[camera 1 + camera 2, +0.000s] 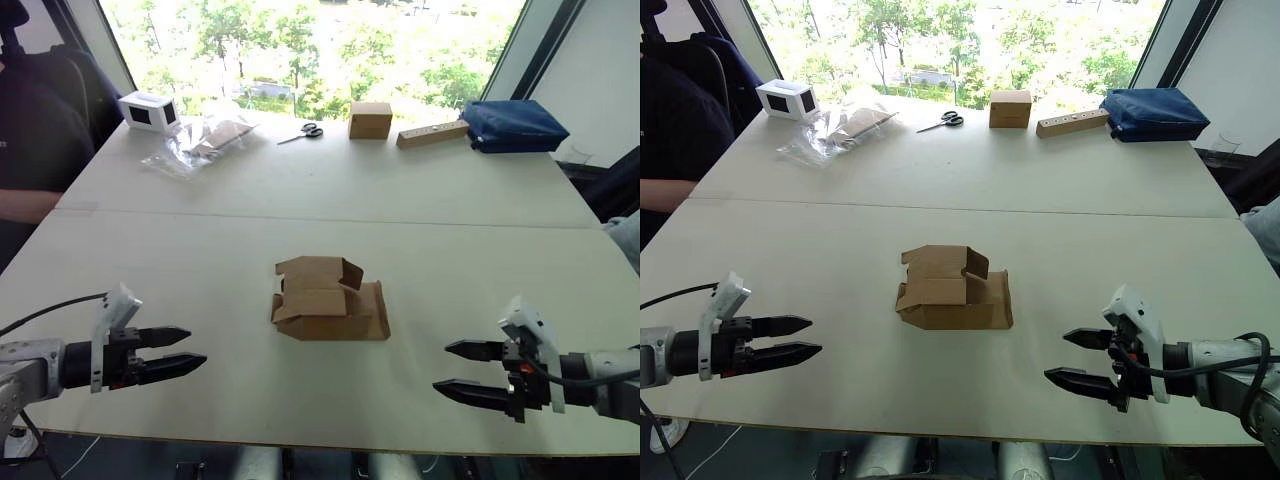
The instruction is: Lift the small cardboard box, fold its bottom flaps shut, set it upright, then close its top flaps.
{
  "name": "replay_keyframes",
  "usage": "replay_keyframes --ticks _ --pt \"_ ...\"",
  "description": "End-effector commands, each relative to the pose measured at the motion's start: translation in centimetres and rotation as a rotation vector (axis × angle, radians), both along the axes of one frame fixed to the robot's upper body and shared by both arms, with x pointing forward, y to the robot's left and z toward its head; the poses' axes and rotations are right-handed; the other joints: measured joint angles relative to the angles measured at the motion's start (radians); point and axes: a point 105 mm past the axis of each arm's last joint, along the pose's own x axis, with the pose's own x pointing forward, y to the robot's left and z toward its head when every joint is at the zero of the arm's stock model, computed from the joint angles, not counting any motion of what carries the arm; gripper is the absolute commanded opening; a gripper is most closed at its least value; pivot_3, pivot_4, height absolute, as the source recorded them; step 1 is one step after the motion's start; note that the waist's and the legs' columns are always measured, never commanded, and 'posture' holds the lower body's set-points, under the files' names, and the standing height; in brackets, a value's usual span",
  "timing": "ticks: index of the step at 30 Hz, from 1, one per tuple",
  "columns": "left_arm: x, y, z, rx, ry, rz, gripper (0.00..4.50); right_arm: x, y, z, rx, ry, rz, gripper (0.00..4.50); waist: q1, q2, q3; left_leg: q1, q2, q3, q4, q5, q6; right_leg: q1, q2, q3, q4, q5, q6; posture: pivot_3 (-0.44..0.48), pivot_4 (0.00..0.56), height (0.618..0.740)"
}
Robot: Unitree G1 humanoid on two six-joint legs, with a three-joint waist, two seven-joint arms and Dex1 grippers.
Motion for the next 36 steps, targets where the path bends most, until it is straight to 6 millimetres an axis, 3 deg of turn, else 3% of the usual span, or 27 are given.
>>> replay_keyframes --ticks 1,15,22,25,28,31,36 --pt "0.2 0.1 0.4 0.015 -0.033 -0.003 4.44 0.1 0.4 0.7 0.010 -0.032 0.013 4.33 0.000 0.000 0.000 0.000 0.000 0.000 0.000 0.000 0.000 0.000 0.000 0.000 0.000 0.000 0.000 0.000 0.150 0.740" --pt "0.8 0.3 0.8 0.016 -0.065 0.015 4.44 0.9 0.4 0.6 -0.026 -0.097 -0.002 4.33 0.000 0.000 0.000 0.000 0.000 0.000 0.000 0.000 0.000 0.000 0.000 0.000 0.000 0.000 0.000 0.000 0.150 0.740" --pt "2.1 0.4 1.8 0.052 -0.130 0.022 4.44 2.4 0.2 1.5 -0.029 -0.194 -0.029 4.33 0.000 0.000 0.000 0.000 0.000 0.000 0.000 0.000 0.000 0.000 0.000 0.000 0.000 0.000 0.000 0.000 0.150 0.740" --pt "3.1 0.3 2.6 0.117 -0.184 0.017 4.44 3.6 0.2 2.7 -0.002 -0.337 -0.074 4.33 0.002 -0.001 0.000 -0.001 0.000 0.000 0.000 0.000 0.000 0.000 0.001 0.000 0.000 0.000 0.000 0.000 0.150 0.740" --pt "4.2 0.3 3.1 0.158 -0.233 0.018 4.44 3.4 0.2 2.5 -0.013 -0.355 -0.081 4.33 0.001 0.000 0.000 0.000 -0.001 0.000 0.000 0.000 0.000 0.000 0.003 0.000 0.000 0.000 0.000 0.000 0.150 0.740" --pt "4.7 -0.3 4.0 0.061 -0.130 0.005 4.44 3.5 0.0 2.6 -0.028 -0.346 -0.092 4.33 0.000 0.000 0.000 0.000 -0.001 0.000 0.000 0.000 0.000 0.001 0.003 0.000 0.000 0.000 0.000 0.000 0.150 0.740" --pt "4.9 -2.8 5.3 -0.081 0.086 -0.075 4.44 3.0 2.6 5.6 0.104 -0.369 0.009 4.33 -0.004 0.000 0.000 0.000 0.000 0.000 0.000 0.000 0.000 0.001 0.005 0.000 0.001 0.000 0.001 0.000 0.150 0.740"
